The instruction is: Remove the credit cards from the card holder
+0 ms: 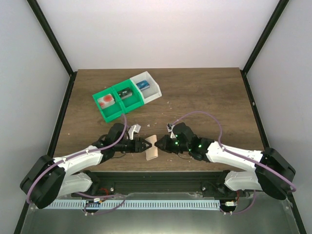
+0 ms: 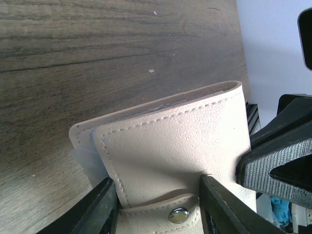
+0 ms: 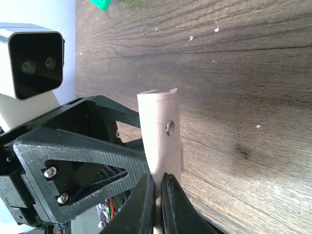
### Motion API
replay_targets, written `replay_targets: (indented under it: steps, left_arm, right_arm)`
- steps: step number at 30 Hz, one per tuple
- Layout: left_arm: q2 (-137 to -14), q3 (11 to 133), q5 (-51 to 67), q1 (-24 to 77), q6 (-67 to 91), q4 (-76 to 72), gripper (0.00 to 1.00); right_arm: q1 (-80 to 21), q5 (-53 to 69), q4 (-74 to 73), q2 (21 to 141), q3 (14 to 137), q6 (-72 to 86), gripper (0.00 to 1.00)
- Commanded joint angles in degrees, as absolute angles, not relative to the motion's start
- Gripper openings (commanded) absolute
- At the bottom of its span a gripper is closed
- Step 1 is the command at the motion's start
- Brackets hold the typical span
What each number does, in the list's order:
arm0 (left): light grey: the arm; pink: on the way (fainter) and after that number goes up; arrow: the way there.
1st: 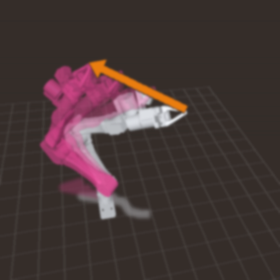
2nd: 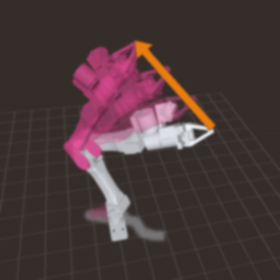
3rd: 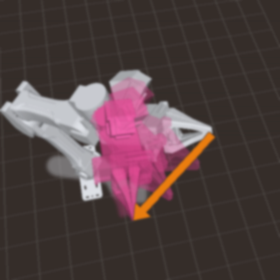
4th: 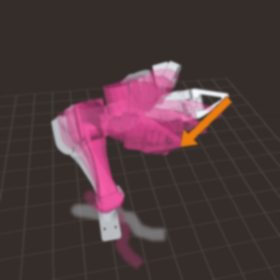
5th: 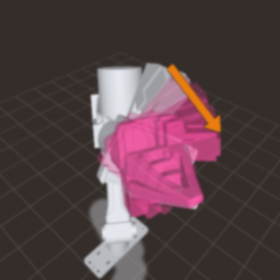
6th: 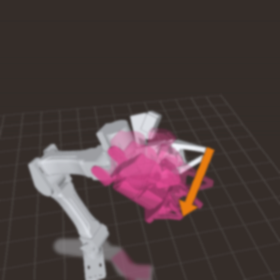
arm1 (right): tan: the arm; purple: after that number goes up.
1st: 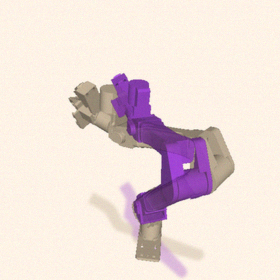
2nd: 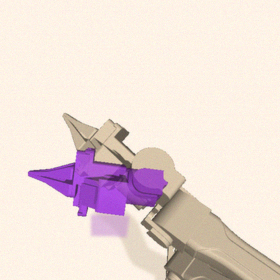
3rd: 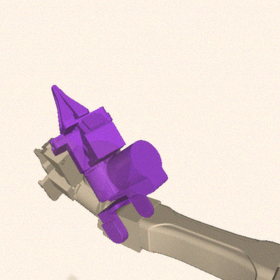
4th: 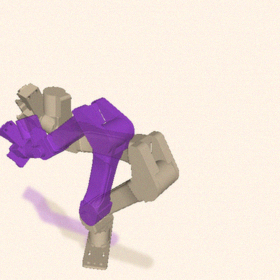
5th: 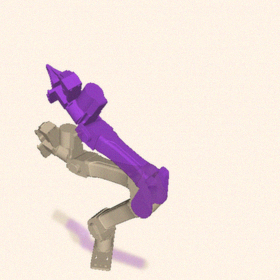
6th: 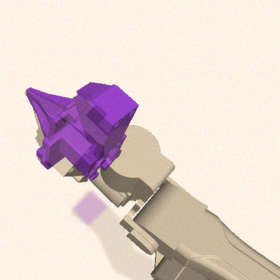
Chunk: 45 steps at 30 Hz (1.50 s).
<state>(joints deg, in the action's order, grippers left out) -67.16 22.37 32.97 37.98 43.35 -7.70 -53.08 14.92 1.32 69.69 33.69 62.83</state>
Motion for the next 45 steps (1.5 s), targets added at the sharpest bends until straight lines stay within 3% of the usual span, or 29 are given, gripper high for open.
replay_targets:
  steps: [1,4,8,14,27,36,42,45]
  left_arm:
    - [-66.9,22.4,37.2,39.5,43.3,-8.9,0.45]
    - [-67.1,23.4,37.4,39.6,43.6,-7.1,0.45]
    - [-64.3,24.5,38.5,39.6,45.5,-6.5,0.59]
    - [-58.2,26.1,36.0,39.5,47.0,-4.2,0.62]
    - [-57.6,24.4,35.9,39.5,48.1,-6.2,0.56]
    - [-54.1,26.5,24.9,39.5,46.1,2.5,0.57]
    - [-56.9,22.0,31.4,39.5,48.4,-6.8,0.47]
    - [-60.0,21.2,31.7,39.6,47.3,-7.6,0.46]
  right_arm:
    - [-53.3,11.4,3.6,69.0,35.8,62.2,0.01]
    - [-53.3,9.3,1.1,69.1,36.9,60.6,0.00]
    - [-53.3,7.0,-2.8,70.6,38.5,55.8,0.00]
    - [-53.3,4.5,-5.7,72.3,39.1,53.5,0.01]
    - [-53.3,-0.3,-8.5,77.3,42.2,51.0,0.01]
    - [-53.3,-2.1,-9.2,77.8,40.8,51.2,0.01]
    - [-53.3,3.3,-4.4,76.9,41.3,52.6,0.01]
    - [-53.3,5.1,-2.6,76.2,41.6,53.7,0.00]
